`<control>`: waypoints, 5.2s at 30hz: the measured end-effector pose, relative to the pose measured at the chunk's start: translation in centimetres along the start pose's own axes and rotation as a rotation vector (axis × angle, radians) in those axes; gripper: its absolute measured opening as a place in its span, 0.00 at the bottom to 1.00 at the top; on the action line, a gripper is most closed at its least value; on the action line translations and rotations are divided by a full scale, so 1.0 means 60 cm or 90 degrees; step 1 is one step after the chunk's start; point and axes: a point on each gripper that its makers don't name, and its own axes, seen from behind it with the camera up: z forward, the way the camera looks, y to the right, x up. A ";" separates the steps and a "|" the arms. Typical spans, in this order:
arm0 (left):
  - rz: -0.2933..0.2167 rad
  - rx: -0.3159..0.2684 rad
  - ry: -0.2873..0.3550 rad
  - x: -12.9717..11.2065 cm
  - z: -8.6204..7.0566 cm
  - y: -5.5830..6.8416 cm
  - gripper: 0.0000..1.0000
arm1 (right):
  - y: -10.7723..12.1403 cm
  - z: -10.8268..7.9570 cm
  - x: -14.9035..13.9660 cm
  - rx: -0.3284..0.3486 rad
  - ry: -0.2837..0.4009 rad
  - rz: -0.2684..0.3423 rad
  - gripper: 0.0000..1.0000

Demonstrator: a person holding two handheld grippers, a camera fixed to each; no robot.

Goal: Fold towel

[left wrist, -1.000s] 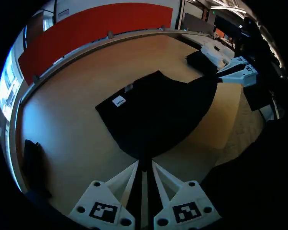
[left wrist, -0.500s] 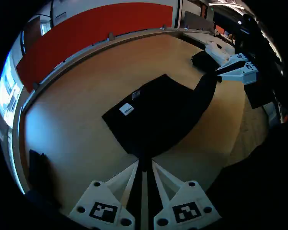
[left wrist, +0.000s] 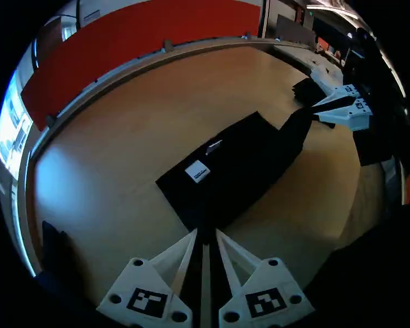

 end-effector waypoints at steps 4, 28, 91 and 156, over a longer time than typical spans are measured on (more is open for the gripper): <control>-0.005 0.001 -0.005 0.010 0.020 -0.011 0.08 | 0.015 0.018 0.002 -0.012 -0.003 0.008 0.12; -0.061 0.003 0.034 0.007 0.114 -0.039 0.19 | 0.053 0.101 -0.025 -0.035 -0.032 0.042 0.12; -0.125 0.113 0.068 0.034 0.158 -0.146 0.67 | 0.105 0.137 -0.021 -0.113 -0.026 0.059 1.00; -0.224 0.160 0.072 -0.077 0.064 -0.130 0.68 | 0.047 0.108 -0.026 -0.073 -0.018 0.027 1.00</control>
